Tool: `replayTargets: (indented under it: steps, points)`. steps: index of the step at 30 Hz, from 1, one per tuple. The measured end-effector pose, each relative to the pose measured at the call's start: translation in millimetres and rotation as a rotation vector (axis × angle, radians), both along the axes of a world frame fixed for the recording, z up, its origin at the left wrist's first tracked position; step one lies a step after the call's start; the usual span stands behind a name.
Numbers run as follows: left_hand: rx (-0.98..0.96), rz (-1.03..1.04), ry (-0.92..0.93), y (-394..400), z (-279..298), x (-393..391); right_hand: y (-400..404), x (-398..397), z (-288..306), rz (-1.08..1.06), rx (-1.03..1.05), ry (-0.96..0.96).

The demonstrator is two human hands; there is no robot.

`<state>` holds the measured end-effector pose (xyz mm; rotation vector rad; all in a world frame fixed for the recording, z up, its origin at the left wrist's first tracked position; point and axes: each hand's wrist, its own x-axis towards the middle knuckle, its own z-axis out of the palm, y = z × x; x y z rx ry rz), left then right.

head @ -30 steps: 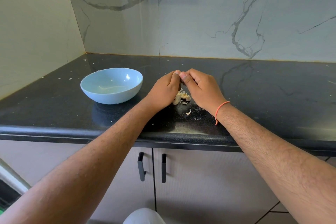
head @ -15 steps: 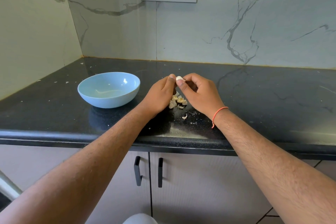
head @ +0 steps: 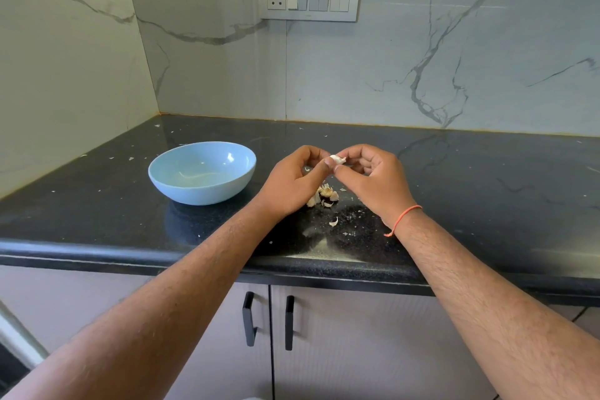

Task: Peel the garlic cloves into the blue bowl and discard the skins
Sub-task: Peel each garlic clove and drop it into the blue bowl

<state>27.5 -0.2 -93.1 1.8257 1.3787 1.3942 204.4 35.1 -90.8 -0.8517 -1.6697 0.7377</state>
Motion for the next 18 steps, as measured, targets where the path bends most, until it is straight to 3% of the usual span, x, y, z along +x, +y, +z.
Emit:
replayTargets:
  steps: [5,18]
  points:
    - [0.098,-0.026,-0.013,-1.9,-0.2,-3.8,-2.3,1.2,0.4,-0.027,-0.033,-0.011]
    - [-0.066,-0.068,-0.218,-1.3,0.0,-6.1,-9.4,4.1,2.4,-0.014,0.051,-0.118]
